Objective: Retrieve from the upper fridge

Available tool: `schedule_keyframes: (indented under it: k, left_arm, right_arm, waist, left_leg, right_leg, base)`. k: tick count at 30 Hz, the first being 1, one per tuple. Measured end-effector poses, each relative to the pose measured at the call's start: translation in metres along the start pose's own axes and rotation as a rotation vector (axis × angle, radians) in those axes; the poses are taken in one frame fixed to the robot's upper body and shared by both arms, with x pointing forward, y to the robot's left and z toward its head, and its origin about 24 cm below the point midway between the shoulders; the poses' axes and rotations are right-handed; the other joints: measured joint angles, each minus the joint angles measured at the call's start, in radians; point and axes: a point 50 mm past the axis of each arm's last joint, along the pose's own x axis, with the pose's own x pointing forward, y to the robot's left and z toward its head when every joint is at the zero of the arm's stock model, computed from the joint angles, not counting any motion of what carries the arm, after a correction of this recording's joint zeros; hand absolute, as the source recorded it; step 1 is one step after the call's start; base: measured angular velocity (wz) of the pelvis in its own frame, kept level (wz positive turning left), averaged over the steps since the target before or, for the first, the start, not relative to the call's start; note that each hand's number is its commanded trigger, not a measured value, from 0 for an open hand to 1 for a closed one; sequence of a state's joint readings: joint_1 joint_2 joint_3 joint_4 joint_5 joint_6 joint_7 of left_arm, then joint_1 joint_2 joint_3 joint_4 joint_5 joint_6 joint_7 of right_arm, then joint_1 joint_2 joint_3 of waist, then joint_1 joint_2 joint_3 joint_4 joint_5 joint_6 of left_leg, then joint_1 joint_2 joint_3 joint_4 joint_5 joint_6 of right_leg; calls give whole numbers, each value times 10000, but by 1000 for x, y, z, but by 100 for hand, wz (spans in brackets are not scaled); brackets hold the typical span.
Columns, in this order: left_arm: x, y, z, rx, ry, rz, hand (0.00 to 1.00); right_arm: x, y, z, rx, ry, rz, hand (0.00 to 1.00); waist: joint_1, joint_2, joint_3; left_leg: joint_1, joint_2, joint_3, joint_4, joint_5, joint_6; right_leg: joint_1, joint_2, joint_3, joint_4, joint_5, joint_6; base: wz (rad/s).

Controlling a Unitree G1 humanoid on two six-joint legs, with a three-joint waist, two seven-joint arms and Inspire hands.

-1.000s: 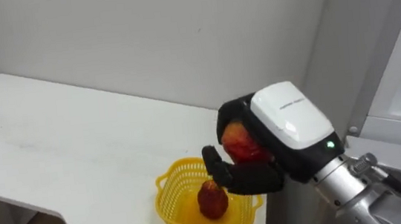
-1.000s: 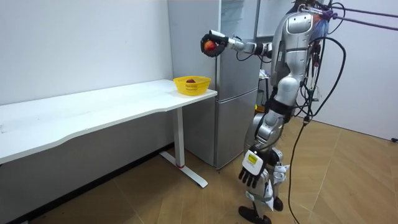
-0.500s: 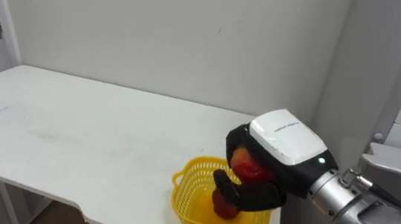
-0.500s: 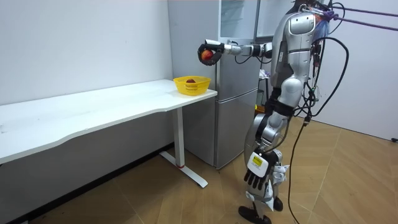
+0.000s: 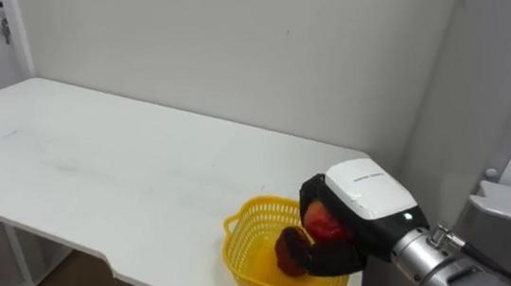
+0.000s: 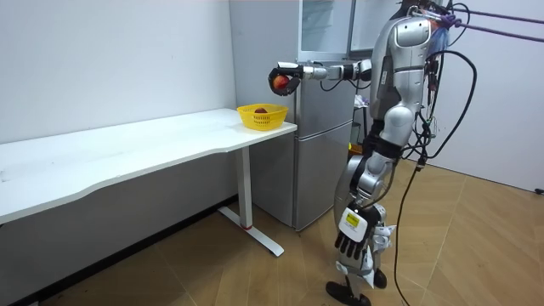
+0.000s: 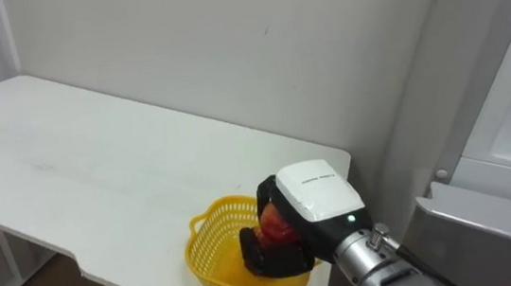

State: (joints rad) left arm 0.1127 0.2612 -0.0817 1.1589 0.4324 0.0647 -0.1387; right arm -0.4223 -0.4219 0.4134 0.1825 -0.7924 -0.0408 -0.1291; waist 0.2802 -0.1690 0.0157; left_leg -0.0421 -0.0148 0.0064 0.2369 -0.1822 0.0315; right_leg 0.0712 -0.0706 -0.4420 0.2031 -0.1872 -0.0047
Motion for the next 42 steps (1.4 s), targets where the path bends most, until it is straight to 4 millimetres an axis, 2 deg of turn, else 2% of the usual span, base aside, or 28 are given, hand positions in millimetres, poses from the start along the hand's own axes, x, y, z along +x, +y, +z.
schedule_keyframes:
  k: [3,5,6,15,25,42]
  left_arm:
    - [0,0,-1,4,22,-11,0]
    - [0,-1,-1,3,29,-24,0]
    - [0,-1,-1,-8,25,-24,0]
    - [0,-1,1,91,-12,-257,0]
    - [0,1,4,105,-93,-227,0]
    - [0,2,5,128,-151,-154,0]
  right_arm:
    - [0,0,0,13,11,11,98]
    - [0,0,0,16,10,8,18]
    - [0,0,0,17,9,8,0]
    - [0,1,0,-117,39,4,0]
    - [1,1,1,-73,63,-6,0]
    - [1,1,2,211,86,-19,0]
  waist:
    - [4,-24,17]
    - [19,-37,15]
    - [27,-39,15]
    - [34,-21,29]
    - [268,-20,30]
    - [253,-3,43]
  left_leg:
    - [-26,-5,-58,9,1,-1]
    - [-33,-8,-81,11,1,-1]
    - [-47,-8,-100,15,1,-2]
    - [-85,-11,-133,19,0,-2]
    - [-90,-10,-136,31,0,-3]
    - [-181,-23,-221,126,-2,-4]
  right_leg:
    - [6,-13,-70,-1,0,0]
    - [6,-12,-73,0,0,0]
    - [7,-8,-68,-1,0,0]
    - [-8,-7,-152,-6,0,1]
    - [-13,-12,-164,-5,0,1]
    - [-13,-17,-277,-5,-1,1]
  base:
    - [4]
    - [5]
    - [4]
    - [0]
    - [0]
    - [0]
